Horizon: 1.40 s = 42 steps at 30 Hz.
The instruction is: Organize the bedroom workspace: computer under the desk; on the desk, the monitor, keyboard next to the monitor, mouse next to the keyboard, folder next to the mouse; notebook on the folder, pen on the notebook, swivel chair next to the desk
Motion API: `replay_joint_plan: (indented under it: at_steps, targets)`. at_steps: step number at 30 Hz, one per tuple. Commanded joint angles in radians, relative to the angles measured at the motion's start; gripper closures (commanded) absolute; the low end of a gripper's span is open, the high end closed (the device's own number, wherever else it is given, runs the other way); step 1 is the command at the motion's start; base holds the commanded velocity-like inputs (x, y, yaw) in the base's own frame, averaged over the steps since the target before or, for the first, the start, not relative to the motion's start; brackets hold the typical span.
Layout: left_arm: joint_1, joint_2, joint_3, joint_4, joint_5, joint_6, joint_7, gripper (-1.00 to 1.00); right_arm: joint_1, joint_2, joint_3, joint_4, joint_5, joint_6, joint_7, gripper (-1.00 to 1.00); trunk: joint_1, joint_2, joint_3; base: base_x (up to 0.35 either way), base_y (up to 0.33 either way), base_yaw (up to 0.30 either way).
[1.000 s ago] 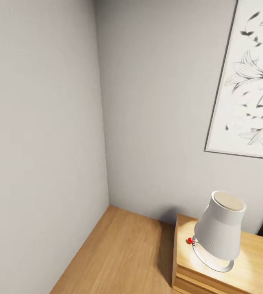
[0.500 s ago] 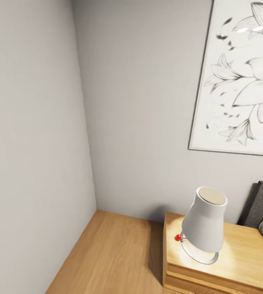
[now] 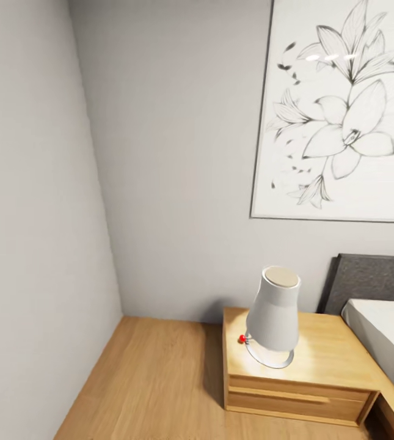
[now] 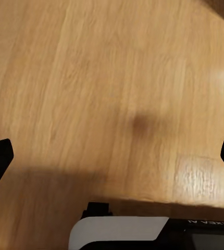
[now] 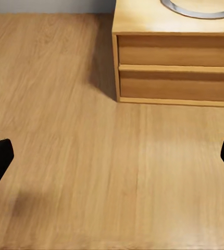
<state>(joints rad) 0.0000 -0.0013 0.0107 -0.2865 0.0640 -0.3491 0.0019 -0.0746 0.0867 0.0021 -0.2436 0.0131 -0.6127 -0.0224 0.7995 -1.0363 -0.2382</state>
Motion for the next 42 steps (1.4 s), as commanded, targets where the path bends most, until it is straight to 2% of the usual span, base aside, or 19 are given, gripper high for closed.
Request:
replay_joint_plan:
  at_steps: [1,4,7,10,20,25,42]
  targets:
    - [0.0,0.0,0.0,0.0,0.007,-0.002,0.0,-1.0,-0.001,0.0,0.001,0.001,0.002,-0.001,-0.002,-1.0,-0.001,-0.001,-0.002,-0.321,0.043,-0.296]
    - [0.0,0.0,0.0,0.0,0.007,-0.002,0.0,-1.0,-0.002,0.002,0.002,-0.001,0.004,0.0,-0.001,-1.0,-0.001,-0.001,-0.003,-0.325,0.021,-0.28]
    - [0.0,0.001,-0.001,0.0,0.007,-0.002,0.0,-1.0,-0.002,0.002,0.002,-0.003,0.034,0.001,-0.002,-1.0,-0.001,-0.001,-0.006,-0.19,0.003,-0.254]
    - [0.0,0.0,0.0,0.0,0.007,-0.003,0.0,-1.0,-0.002,0.002,0.002,-0.002,0.047,0.001,-0.002,-1.0,-0.001,-0.001,-0.01,-0.047,0.001,-0.249]
    - [0.0,0.0,0.0,0.001,0.007,-0.003,0.0,-1.0,-0.002,0.002,0.003,0.0,0.052,0.001,-0.002,-1.0,-0.001,-0.001,-0.02,-0.007,0.0,-0.247]
    - [0.0,0.001,0.0,0.014,0.007,-0.003,0.0,-1.0,-0.002,0.001,0.003,0.001,0.068,0.001,-0.002,-1.0,-0.001,-0.001,-0.026,-0.035,0.032,-0.246]
    - [0.0,0.0,-0.001,0.016,0.007,-0.002,0.0,-1.0,-0.002,-0.003,0.004,0.001,0.076,0.001,-0.002,-1.0,-0.001,-0.001,-0.037,-0.194,0.175,-0.265]
